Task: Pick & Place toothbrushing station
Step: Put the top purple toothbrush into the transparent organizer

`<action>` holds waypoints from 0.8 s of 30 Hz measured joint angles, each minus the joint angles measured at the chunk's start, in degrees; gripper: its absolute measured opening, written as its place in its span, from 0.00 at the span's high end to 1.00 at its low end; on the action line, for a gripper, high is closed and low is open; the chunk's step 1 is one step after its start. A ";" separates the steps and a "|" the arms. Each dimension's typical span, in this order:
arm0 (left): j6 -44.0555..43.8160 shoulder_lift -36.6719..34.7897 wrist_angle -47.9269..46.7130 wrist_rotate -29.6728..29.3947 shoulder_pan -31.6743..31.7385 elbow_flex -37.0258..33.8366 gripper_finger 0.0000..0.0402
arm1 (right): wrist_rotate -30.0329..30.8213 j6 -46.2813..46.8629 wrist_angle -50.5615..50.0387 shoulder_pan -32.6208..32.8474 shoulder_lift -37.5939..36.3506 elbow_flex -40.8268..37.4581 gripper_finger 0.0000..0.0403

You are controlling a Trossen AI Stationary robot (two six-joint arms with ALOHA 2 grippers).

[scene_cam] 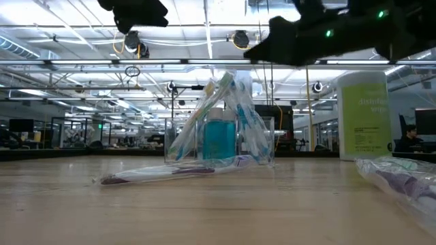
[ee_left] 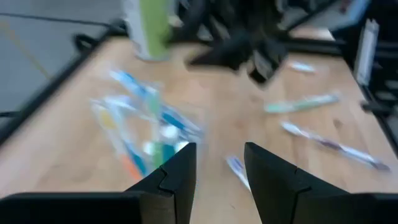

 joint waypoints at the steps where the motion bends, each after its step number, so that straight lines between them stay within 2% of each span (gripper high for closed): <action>1: 0.00 0.74 -0.08 1.08 -0.24 -0.02 0.65 | 0.00 -0.02 -0.06 0.55 -0.85 0.00 0.55; 10: -9.05 8.91 5.60 3.32 -2.32 -0.02 0.65 | -0.15 1.55 -12.29 5.40 -8.93 0.00 0.55; 14: -16.53 13.53 7.25 3.93 -2.73 -0.02 0.65 | -0.77 9.89 -19.66 6.61 -12.32 0.00 0.55; 20: -20.25 21.78 11.93 4.63 -2.78 -0.02 0.65 | -13.53 18.18 -32.01 6.32 -16.15 0.00 0.55; 24: -15.38 27.56 16.38 7.40 -2.73 -0.02 0.65 | -15.10 20.30 -33.65 5.96 -16.88 0.00 0.55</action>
